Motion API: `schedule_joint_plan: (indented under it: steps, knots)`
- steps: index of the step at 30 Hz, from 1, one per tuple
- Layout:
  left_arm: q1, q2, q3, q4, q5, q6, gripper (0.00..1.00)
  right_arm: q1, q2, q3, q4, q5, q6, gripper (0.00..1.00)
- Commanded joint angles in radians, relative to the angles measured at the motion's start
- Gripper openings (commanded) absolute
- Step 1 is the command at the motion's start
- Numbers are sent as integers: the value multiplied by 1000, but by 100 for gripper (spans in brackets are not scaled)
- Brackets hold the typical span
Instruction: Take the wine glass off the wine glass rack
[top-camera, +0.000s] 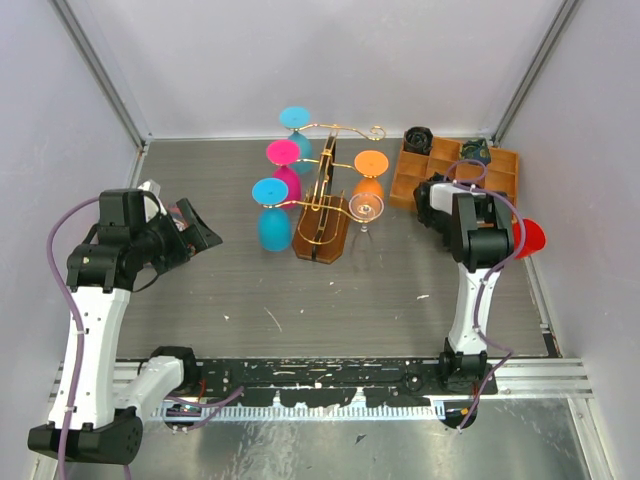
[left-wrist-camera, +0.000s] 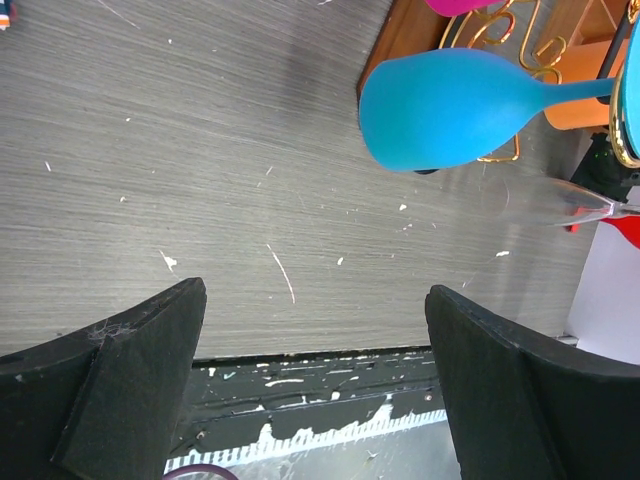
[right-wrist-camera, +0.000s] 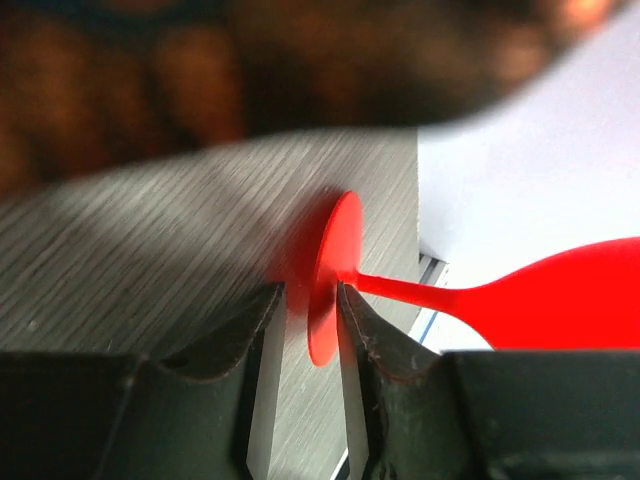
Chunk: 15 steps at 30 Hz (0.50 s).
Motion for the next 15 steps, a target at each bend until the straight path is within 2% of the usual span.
schedule_joint_plan:
  steps: [1, 5, 11, 15]
  knots:
    - [2, -1, -4, -1, -7, 22, 99, 7, -43, -34, 135, -266, 7, 35]
    - [2, 6, 2, -3, -9, 26, 99, 27, -118, -43, 162, -347, 2, 41]
    - [2, 19, -3, -2, -8, 22, 99, 40, -250, -36, 205, -579, -22, 51]
    - [3, 16, 7, -7, -19, 26, 98, 42, -335, 13, 200, -648, -19, 58]
